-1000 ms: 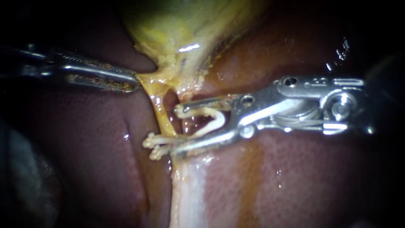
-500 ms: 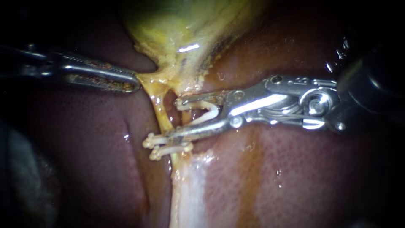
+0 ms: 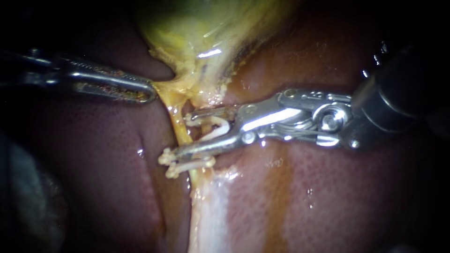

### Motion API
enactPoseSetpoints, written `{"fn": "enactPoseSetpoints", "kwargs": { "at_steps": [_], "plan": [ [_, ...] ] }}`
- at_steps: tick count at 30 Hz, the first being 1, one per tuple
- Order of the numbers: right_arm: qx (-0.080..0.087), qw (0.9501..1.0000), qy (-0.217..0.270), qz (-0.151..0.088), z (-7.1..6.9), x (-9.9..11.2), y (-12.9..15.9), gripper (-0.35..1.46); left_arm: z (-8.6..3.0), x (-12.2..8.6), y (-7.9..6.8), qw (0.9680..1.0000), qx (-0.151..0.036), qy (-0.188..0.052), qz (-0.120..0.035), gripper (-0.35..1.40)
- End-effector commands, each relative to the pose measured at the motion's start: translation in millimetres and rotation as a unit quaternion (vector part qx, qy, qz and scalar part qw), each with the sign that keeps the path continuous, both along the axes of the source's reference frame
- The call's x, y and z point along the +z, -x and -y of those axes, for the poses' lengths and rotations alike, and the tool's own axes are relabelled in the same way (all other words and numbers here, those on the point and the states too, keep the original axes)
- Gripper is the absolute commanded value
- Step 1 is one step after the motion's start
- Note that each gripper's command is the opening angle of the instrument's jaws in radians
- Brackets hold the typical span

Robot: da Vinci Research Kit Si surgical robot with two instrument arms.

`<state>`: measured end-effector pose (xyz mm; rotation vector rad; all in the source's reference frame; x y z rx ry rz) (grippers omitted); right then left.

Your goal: Clipping third clip left tube

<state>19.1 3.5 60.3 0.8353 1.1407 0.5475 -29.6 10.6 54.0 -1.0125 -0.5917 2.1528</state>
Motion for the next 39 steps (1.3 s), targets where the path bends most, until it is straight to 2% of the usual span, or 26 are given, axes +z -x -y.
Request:
{"fn": "enactPoseSetpoints", "kwargs": {
  "at_steps": [1,6,11,14,26,31,39],
  "plan": [
    [0.002,1.0,-0.003,-0.001,0.0,0.0,-0.3,0.46,0.0,0.1,0.1,1.0,0.0,0.0,0.0,-0.35],
    [0.009,0.9997,-0.017,-0.018,-0.2,0.2,-1.8,0.46,0.0,0.2,0.2,1.0,-0.001,0.001,-0.001,-0.35],
    [0.006,0.9991,-0.028,-0.031,-0.4,0.1,-2.6,0.46,0.1,0.2,0.3,1.0,-0.001,0.001,-0.001,-0.35],
    [0.011,0.9983,-0.035,-0.046,-0.6,-0.2,-2.9,0.45,0.1,0.3,0.3,1.0,-0.001,0.001,-0.001,-0.35],
    [0.034,0.994,-0.057,-0.087,-2.7,-4.9,-3.1,0.45,0.0,0.4,0.2,1.0,-0.001,0.001,-0.001,-0.35],
    [0.038,0.9928,-0.064,-0.094,-3.6,-6.5,-3.0,0.44,0.0,0.4,0.2,1.0,0.0,0.001,-0.001,-0.35],
    [0.038,0.9927,-0.065,-0.095,-3.7,-6.8,-3.0,0.4,0.0,0.4,0.2,1.0,0.0,0.001,-0.001,-0.35]
  ]
}}
